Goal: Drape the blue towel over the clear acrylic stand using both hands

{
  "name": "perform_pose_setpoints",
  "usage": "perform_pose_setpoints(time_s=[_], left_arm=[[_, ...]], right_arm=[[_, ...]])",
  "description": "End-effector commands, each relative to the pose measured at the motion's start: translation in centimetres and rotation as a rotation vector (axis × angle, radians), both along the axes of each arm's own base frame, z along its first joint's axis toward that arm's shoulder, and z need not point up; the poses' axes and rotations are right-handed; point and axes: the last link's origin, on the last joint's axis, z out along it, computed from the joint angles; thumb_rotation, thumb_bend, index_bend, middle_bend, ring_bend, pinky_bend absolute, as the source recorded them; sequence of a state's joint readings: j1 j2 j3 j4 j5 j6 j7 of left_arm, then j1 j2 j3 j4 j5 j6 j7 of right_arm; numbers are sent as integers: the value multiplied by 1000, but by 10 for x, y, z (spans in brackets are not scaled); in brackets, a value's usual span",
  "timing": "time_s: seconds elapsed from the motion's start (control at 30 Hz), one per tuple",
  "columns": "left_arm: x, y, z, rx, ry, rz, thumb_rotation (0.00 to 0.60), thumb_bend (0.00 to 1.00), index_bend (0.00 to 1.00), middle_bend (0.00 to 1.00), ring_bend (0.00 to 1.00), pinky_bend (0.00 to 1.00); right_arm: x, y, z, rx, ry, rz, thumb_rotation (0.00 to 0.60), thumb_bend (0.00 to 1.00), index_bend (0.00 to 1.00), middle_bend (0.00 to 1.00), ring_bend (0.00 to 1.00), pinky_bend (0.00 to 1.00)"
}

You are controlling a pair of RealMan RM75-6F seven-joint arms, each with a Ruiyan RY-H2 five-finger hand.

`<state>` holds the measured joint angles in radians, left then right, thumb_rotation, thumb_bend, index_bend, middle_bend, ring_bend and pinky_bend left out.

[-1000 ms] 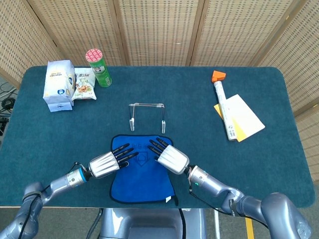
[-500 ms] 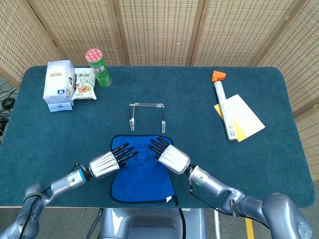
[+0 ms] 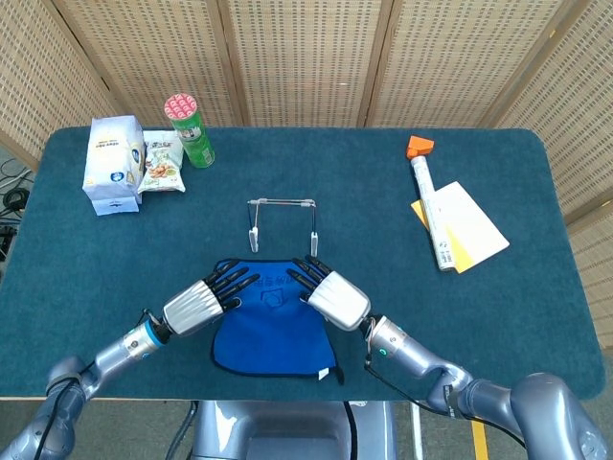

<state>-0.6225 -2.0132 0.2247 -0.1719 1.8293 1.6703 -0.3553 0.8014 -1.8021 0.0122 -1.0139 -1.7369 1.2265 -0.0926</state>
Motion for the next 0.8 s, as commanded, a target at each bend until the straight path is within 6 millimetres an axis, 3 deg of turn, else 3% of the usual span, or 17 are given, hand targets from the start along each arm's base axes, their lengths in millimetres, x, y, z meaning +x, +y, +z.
perform_pose_setpoints(time_s=[0.03,0.8], left_arm=[[5,3,6,22,-43,-4,600,500,706,0,0,0],[42,32,17,107,-264,69,600,506,717,0,0,0]], right_arm=[[3,-2,8,-11,-39,-21,600,435,628,171,13,132],[31,-19,54,-87,-246,-204,600,440,631,171,13,132]])
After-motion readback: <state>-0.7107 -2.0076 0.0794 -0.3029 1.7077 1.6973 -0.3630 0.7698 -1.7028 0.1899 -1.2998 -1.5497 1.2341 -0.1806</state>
